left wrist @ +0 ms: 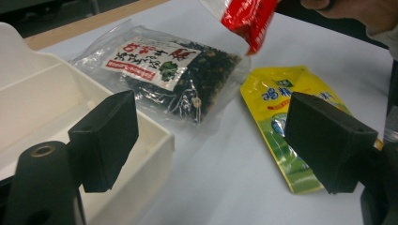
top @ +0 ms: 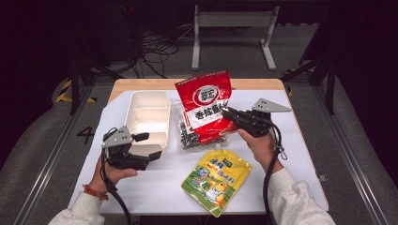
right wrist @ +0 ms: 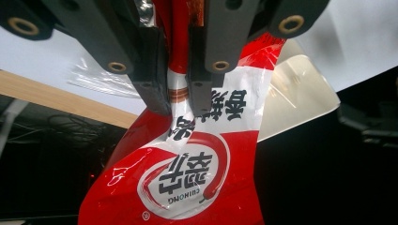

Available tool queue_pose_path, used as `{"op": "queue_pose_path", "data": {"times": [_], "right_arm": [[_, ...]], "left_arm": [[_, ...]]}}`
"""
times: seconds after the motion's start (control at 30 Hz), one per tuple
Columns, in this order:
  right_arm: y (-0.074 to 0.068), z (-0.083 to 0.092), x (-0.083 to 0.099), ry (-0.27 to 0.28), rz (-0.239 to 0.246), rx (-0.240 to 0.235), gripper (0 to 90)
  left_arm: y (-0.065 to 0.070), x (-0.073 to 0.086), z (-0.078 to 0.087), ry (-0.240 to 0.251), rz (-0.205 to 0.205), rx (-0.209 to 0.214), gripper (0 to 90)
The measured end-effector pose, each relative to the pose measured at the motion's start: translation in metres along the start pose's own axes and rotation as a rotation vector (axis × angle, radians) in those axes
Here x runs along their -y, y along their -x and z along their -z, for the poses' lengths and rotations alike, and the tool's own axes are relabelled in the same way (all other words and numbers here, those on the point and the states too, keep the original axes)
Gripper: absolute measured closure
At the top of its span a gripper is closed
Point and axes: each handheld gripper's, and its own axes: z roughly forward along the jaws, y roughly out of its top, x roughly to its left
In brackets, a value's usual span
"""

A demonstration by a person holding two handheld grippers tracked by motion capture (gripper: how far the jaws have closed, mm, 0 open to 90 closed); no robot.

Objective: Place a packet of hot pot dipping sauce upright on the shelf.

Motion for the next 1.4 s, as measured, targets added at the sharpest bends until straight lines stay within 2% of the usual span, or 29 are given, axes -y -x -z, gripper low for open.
{"op": "queue_pose_path", "data": {"times": [0.13, 0.2, 0.27, 0.3, 0.33, 0.47, 0.5, 0.57, 0.6, 0.63, 0.7, 0.73, 0.77, 0.8, 0.87, 0.9, 1.0, 1.03, 1.07, 1.13, 1.3, 1.4], "right_arm": [[-0.010, -0.010, 0.000, 0.004, 0.017, -0.038, 78.8], [-0.014, -0.014, -0.002, 0.003, 0.027, -0.050, 78.8], [-0.018, -0.018, -0.003, 0.015, 0.035, -0.065, 78.8], [-0.018, -0.018, -0.003, 0.015, 0.035, -0.065, 78.8], [-0.020, -0.020, -0.004, 0.033, 0.040, -0.086, 78.8], [-0.024, -0.024, -0.006, 0.036, 0.052, -0.107, 78.7], [-0.025, -0.026, -0.007, 0.036, 0.058, -0.111, 78.7], [-0.028, -0.029, -0.007, 0.030, 0.070, -0.114, 78.6], [-0.029, -0.031, -0.006, 0.020, 0.080, -0.114, 78.6], [-0.030, -0.033, -0.006, 0.014, 0.086, -0.112, 78.5], [-0.030, -0.035, -0.005, 0.004, 0.094, -0.109, 78.3], [-0.033, -0.040, -0.004, -0.017, 0.114, -0.110, 78.1], [-0.034, -0.041, -0.004, -0.021, 0.123, -0.107, 78.1], [-0.036, -0.043, -0.004, -0.025, 0.129, -0.103, 77.9], [-0.037, -0.045, -0.003, -0.024, 0.127, -0.089, 77.4], [-0.037, -0.046, -0.002, -0.035, 0.133, -0.082, 77.0], [-0.038, -0.048, -0.002, -0.052, 0.140, -0.067, 73.2], [-0.037, -0.048, -0.001, -0.058, 0.133, -0.070, 71.1], [-0.036, -0.044, 0.000, -0.058, 0.126, -0.062, 68.8], [-0.033, -0.038, 0.002, -0.062, 0.117, -0.047, 65.0], [-0.023, -0.011, 0.009, -0.063, 0.084, -0.019, 59.5], [-0.017, 0.009, 0.015, -0.061, 0.065, -0.004, 57.5]], "left_arm": [[-0.010, -0.034, -0.019, 0.022, 0.031, 0.071, 18.0], [-0.011, -0.039, -0.023, 0.017, 0.043, 0.076, 17.1], [-0.021, -0.054, -0.040, 0.008, 0.074, 0.077, 16.7], [-0.021, -0.054, -0.040, 0.008, 0.074, 0.077, 16.5], [-0.028, -0.061, -0.050, 0.004, 0.106, 0.068, 16.3], [-0.037, -0.069, -0.061, 0.020, 0.150, 0.107, 16.5], [-0.039, -0.071, -0.062, 0.021, 0.144, 0.105, 17.8], [-0.043, -0.074, -0.065, 0.029, 0.140, 0.102, 26.5], [-0.045, -0.075, -0.064, 0.051, 0.136, 0.112, 30.4], [-0.046, -0.075, -0.063, 0.074, 0.148, 0.122, 40.9], [-0.048, -0.076, -0.063, 0.081, 0.135, 0.112, 56.6], [-0.049, -0.077, -0.062, 0.096, 0.103, 0.103, 71.6], [-0.048, -0.079, -0.061, 0.098, 0.086, 0.085, 78.4], [-0.049, -0.080, -0.060, 0.111, 0.071, 0.086, 86.8], [-0.049, -0.081, -0.059, 0.120, 0.060, 0.087, 89.0], [-0.048, -0.084, -0.058, 0.123, 0.027, 0.060, 89.3], [-0.047, -0.088, -0.057, 0.131, 0.009, 0.063, 89.4], [-0.046, -0.091, -0.057, 0.120, -0.019, 0.043, 89.4], [-0.047, -0.093, -0.057, 0.113, -0.037, 0.034, 89.5], [-0.049, -0.094, -0.057, 0.107, -0.046, 0.011, 89.5], [-0.061, -0.100, -0.048, 0.138, -0.056, 0.004, 89.7], [-0.068, -0.107, -0.040, 0.153, -0.077, -0.010, 89.7]]}}
